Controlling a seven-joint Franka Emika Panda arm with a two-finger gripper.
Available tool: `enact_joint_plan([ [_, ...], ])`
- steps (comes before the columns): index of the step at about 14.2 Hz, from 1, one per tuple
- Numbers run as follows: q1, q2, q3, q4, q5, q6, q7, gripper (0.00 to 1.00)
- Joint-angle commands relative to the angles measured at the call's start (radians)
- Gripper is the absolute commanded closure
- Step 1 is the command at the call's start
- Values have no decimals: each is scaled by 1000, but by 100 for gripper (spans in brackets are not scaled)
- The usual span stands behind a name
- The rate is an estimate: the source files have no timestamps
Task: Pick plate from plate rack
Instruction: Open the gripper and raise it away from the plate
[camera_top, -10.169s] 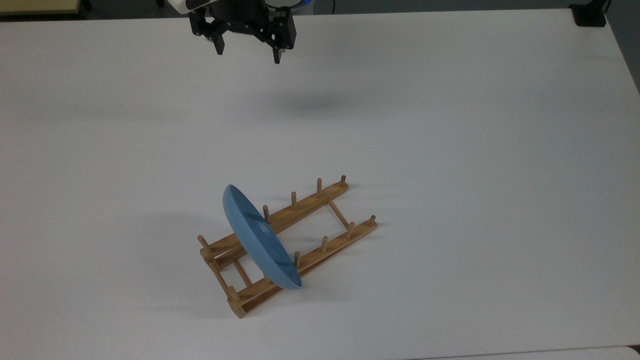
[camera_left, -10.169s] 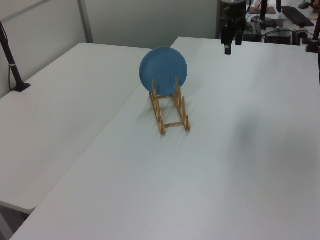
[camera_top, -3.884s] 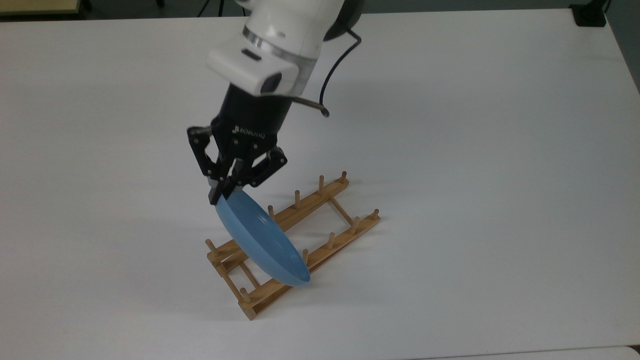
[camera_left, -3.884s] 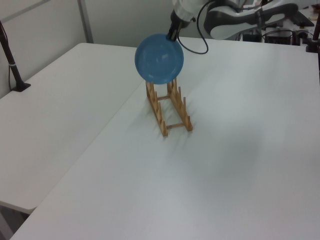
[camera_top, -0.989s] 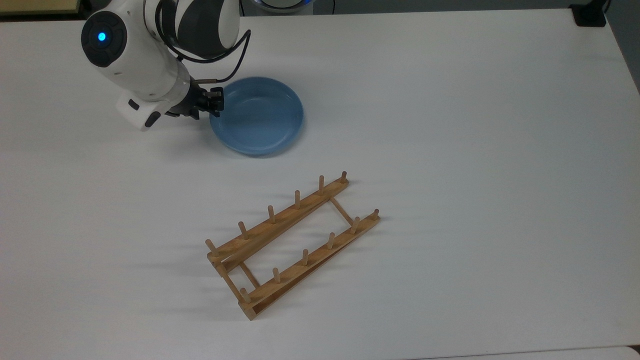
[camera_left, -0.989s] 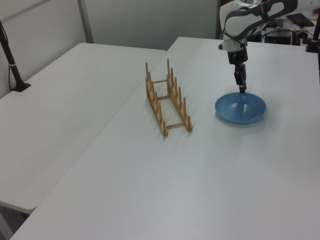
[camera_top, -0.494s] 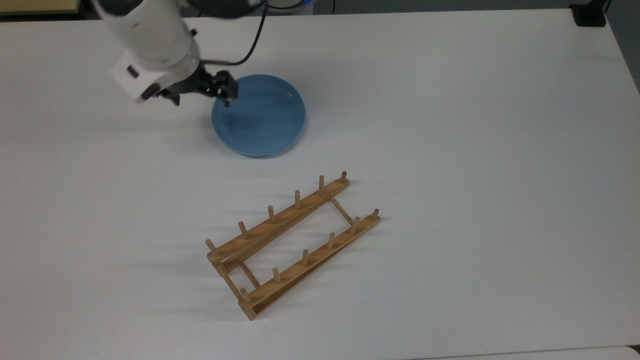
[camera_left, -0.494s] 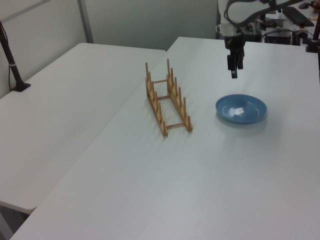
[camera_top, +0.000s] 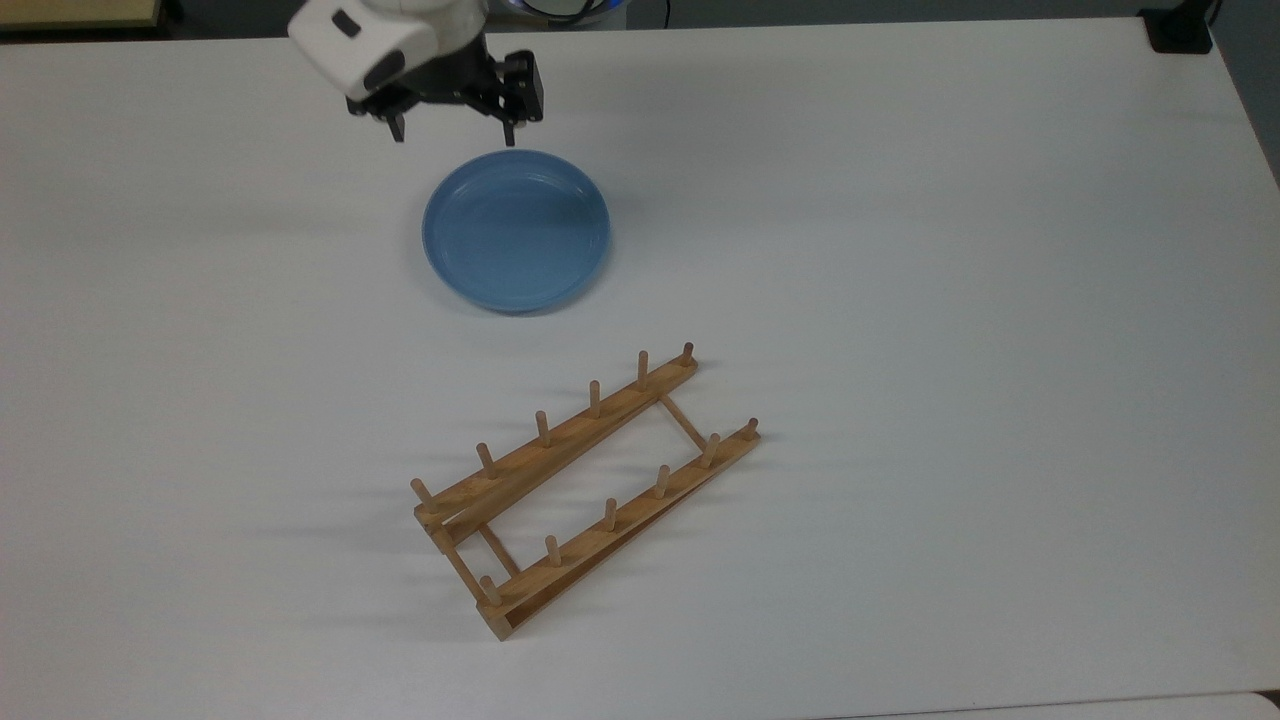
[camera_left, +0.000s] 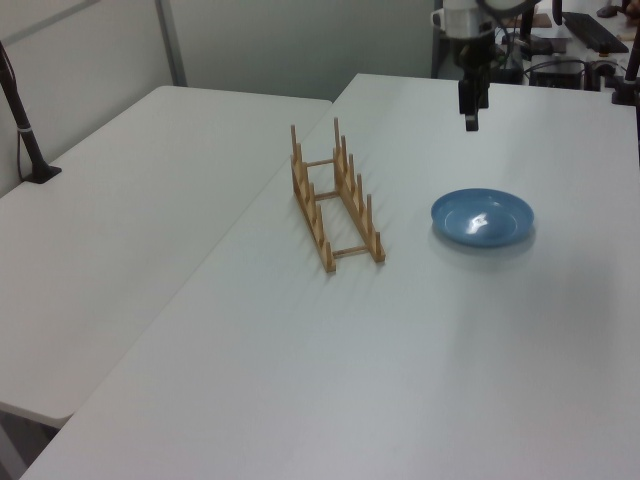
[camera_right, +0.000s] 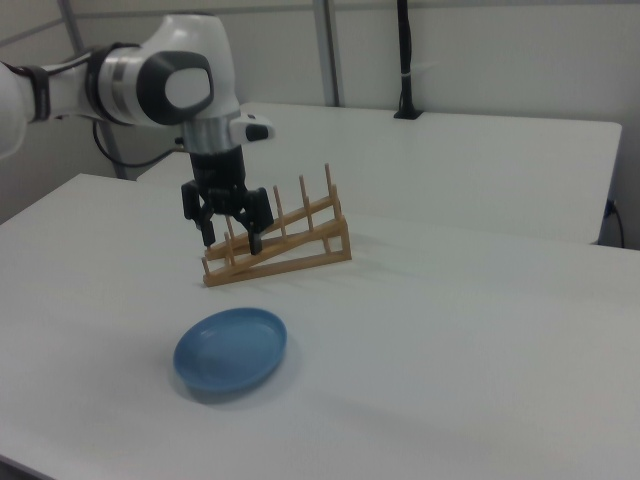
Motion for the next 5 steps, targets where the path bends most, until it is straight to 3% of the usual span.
enact_joint_plan([
  [1,-13,-57,0,-22,-16,-19,118,0],
  [5,-15,-51,1,-7,-5,-19,123,0],
])
